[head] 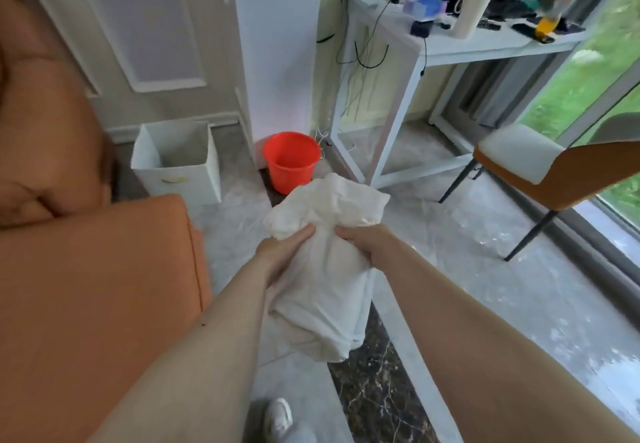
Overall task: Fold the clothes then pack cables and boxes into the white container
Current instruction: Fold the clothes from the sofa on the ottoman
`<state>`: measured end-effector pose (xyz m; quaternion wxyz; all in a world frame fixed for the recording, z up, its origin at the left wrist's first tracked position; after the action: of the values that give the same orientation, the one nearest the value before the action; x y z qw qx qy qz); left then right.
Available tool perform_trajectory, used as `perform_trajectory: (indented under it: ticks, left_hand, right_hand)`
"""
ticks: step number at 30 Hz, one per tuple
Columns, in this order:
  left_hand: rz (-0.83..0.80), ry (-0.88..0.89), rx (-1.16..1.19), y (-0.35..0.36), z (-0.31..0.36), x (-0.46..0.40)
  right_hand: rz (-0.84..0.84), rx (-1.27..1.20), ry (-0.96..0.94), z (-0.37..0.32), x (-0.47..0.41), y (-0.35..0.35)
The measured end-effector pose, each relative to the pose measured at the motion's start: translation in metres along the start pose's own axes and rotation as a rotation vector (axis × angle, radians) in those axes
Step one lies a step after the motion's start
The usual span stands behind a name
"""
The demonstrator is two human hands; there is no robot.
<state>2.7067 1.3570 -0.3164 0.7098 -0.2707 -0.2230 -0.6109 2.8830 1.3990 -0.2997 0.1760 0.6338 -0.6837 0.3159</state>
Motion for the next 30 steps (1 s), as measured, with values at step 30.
perform_trajectory:
  ticks: [30]
  left_hand:
    - [0.455,-0.108,0.181,-0.313,0.251,-0.414]
  right_hand:
    - [-0.401,0.254,-0.06,-0.357,-0.38,0.417]
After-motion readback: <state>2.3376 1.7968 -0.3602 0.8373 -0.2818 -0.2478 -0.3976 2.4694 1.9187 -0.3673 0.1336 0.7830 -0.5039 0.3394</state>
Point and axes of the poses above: each hand's wrist, its own x-axis away from the middle knuckle, its own y-axis out of the palm, z = x × y, the point moved 2 cm from there along -x, towards the middle knuckle, and after that the axes turned 1 degree about -x, right-handed, at the moved point
